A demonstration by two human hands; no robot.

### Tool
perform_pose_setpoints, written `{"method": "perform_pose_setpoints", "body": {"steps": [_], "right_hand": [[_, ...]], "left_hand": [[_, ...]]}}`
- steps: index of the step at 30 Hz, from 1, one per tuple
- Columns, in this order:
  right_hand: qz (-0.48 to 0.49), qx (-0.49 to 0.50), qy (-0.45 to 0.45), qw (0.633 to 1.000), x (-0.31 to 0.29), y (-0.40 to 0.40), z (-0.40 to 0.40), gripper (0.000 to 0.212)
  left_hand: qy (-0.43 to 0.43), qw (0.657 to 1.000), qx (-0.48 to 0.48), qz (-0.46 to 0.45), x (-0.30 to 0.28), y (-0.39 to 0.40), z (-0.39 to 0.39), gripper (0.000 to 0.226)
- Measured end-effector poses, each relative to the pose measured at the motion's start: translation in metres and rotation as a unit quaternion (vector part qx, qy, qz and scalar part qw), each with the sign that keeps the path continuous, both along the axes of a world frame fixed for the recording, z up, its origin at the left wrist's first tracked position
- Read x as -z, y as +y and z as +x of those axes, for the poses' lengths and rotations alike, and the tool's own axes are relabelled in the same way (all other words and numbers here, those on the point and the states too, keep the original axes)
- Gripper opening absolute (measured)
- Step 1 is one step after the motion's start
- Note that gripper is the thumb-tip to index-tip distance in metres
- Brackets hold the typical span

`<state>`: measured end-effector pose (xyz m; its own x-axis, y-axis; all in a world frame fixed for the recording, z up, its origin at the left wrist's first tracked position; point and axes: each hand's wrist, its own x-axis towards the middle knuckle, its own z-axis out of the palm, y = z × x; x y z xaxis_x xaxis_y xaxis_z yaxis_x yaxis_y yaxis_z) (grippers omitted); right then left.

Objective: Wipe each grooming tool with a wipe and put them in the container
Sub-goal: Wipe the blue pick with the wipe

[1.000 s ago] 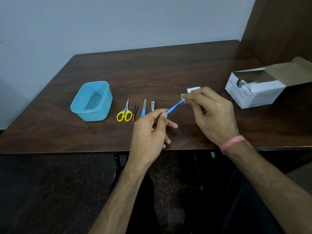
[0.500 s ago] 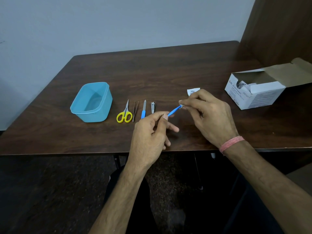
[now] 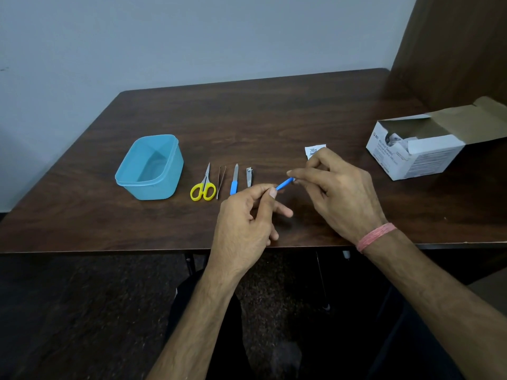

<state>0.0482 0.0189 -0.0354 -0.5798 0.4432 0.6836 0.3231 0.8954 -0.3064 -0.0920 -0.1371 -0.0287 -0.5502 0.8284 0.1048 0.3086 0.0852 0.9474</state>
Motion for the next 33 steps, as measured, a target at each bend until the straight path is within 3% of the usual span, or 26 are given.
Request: {"method": "perform_pose_setpoints", "body": {"steps": [8, 17, 26, 33], "right_hand": [[-0.010, 0.028, 0.005, 1.000, 0.0003, 0.0014, 0.0001, 0.017], [-0.018, 0.078, 0.026, 0.996, -0.0004, 0.0020, -0.0008, 0.013], [-0.007, 0.012, -0.022, 1.000, -0.0018, -0.0007, -0.0003, 0.015], [-0.005, 0.033, -0.040, 0.999, -0.0019, -0.0006, -0.0034, 0.022]], "left_hand": [[-0.021, 1.000, -0.014, 0.002, -0.0008, 0.0020, 0.0016, 0.024], [-0.036, 0.998, -0.045, 0.014, -0.0003, 0.0042, 0.0027, 0.009], [-0.014, 0.998, -0.063, 0.021, 0.0007, 0.0026, 0.0025, 0.008], [-0.009, 0.998, -0.062, 0.023, -0.0002, 0.0029, 0.0042, 0.008]]}}
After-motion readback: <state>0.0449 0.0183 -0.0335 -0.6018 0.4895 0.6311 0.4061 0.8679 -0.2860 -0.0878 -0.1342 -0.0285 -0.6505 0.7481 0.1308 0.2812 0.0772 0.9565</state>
